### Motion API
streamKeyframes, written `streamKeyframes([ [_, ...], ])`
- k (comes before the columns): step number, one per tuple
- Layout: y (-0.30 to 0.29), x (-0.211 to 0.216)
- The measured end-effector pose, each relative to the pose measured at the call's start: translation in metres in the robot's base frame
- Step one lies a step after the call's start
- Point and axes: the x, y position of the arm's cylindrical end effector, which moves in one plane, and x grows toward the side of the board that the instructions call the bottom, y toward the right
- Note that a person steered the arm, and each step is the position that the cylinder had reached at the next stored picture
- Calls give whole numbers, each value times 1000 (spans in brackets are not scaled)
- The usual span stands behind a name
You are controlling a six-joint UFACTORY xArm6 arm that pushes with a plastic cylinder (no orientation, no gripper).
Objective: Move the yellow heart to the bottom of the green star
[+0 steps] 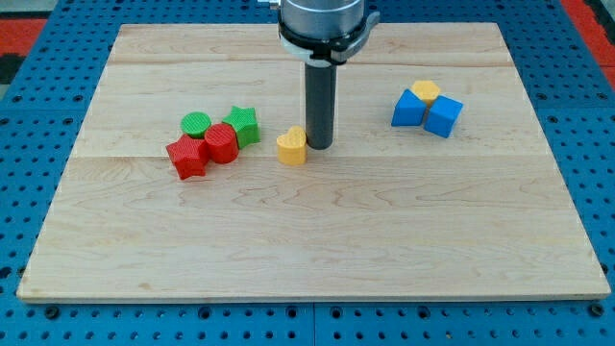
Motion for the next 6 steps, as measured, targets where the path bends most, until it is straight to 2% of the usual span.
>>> streamKeyframes([
  [4,-48,0],
  [5,-44,0],
  [6,62,-5],
])
